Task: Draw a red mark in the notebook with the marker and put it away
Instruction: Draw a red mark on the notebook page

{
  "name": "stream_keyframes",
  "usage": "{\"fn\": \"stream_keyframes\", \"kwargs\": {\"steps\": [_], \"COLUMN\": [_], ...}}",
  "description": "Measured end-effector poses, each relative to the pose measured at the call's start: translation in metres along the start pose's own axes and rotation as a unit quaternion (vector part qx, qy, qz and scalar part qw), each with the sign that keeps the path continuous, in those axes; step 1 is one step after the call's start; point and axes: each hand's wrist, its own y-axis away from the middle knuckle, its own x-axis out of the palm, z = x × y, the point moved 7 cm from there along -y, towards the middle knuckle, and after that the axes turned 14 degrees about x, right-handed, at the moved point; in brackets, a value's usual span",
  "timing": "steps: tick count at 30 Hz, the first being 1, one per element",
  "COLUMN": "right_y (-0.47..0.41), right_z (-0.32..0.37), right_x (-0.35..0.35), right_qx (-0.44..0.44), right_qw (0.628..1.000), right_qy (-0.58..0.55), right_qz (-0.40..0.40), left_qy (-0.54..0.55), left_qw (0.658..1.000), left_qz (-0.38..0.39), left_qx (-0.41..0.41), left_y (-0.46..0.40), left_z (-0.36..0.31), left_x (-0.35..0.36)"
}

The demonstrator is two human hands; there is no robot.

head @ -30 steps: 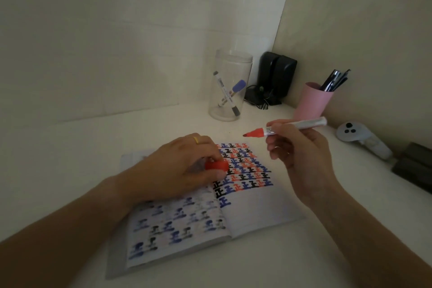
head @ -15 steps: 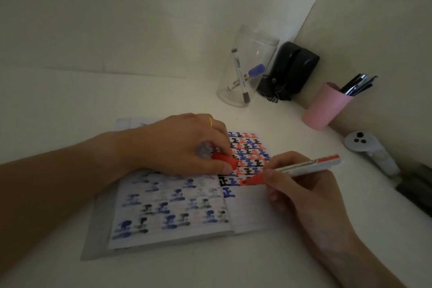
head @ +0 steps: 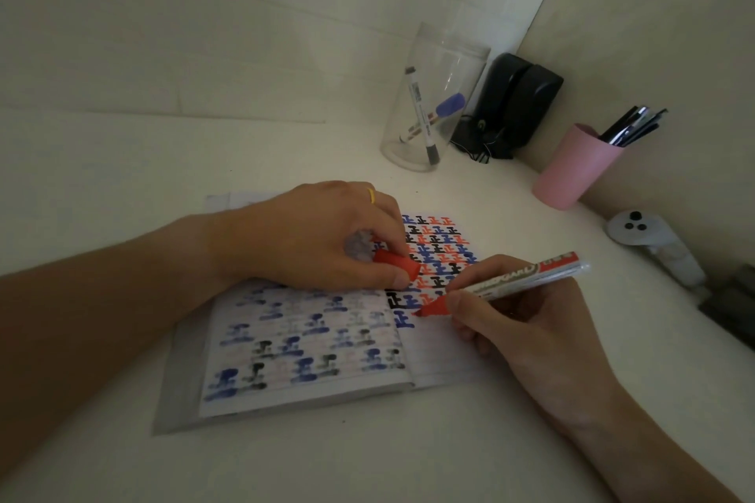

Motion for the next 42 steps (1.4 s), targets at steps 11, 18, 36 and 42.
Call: {"fn": "stream_keyframes", "kwargs": {"steps": [11,18,36,42], "right_y": [0.0001,0.0011,0.0013,0.0021], "right_z": [-0.0009,0.0022,0.0021,0.0035], "right_x": [-0.0014,-0.0022,0.0006,0.0004], "right_qx": [0.001,-0.003,-0.021,-0.017], "right_qw": [1.000,1.000,0.999,0.999], "right_qy": [0.005,-0.005,-0.006,-0.025], "right_qz": [0.004,0.004,0.025,0.040], "left_qy": [-0.008,-0.002,-0.002,-0.005], "left_qw": [1.000,1.000,1.000,1.000], "left_qz": [0.001,-0.002,-0.005,-0.004], "left_qx": [-0.001,-0.002,0.002,0.003], "left_y": [0.0004,0.0004,0.0007,0.0007], "left_z": [0.0000,-0.0005,-0.0015,-0.0011], "left_x": [0.0000,-0.0005,-0.0015,-0.0013]}}
